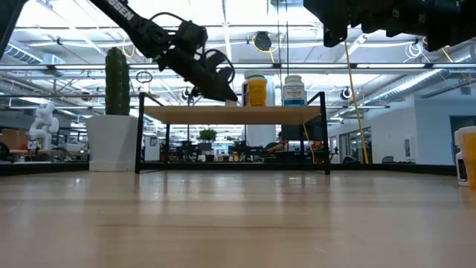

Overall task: Pick and place medicine bottles onto shelf by color
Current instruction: Put the transparent capsule bottle on the shelf, then put the top orange capsule bottle on the shelf

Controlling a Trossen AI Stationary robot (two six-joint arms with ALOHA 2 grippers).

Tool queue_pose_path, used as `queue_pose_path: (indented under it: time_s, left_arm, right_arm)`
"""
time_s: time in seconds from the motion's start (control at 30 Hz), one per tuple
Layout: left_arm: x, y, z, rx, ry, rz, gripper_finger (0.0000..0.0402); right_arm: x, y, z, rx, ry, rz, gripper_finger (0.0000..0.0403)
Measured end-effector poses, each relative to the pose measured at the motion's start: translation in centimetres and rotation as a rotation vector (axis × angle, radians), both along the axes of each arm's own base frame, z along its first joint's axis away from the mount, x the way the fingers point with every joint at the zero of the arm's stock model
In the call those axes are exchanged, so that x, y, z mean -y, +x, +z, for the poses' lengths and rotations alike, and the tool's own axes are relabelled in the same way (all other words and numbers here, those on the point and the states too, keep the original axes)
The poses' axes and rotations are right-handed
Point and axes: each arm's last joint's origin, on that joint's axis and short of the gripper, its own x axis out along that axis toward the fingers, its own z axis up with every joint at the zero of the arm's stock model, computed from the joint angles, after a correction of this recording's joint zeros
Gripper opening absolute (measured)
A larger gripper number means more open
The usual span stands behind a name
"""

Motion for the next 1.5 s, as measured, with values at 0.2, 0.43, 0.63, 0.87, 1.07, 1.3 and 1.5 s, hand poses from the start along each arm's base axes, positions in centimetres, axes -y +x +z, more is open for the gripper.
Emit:
queue_pose_path:
  time_s: [0.2, 0.43, 0.63, 0.87, 1.07, 1.3, 1.5]
  left_arm:
    - [-0.8, 0.2, -0.3, -0.016, -0.046, 0.04, 0.0168]
    - [-0.8, -0.1, -0.1, -0.015, -0.053, 0.089, 0.0204]
    - [-0.7, 0.0, 0.1, -0.023, -0.038, 0.081, 0.0275]
    - [2.6, -0.7, 4.8, 0.052, 0.031, 0.015, 0.035]
    - [9.5, -0.1, 8.3, 0.102, 0.04, -0.18, 0.0363]
    - [19.2, 4.2, 6.2, 0.08, 0.038, -0.465, 0.0357]
    - [24.5, 9.0, 1.6, 0.169, 0.067, -0.603, 0.0356]
  right_arm:
    - [0.0, 0.0, -0.1, -0.015, -0.003, 0.0, 0.0192]
    - [0.2, 0.1, -0.4, -0.043, -0.009, -0.079, 0.0192]
    - [0.4, 0.0, -1.1, -0.116, -0.037, -0.124, 0.0192]
    - [0.6, -0.8, -1.3, -0.351, -0.153, -0.211, 0.0192]
    - [0.0, -3.5, -1.1, -0.582, -0.309, -0.124, 0.0206]
    - [0.2, -6.1, 1.3, -0.82, -0.277, -0.239, 0.0266]
    - [0.5, -8.8, 2.5, -1.075, -0.126, -0.295, 0.0282]
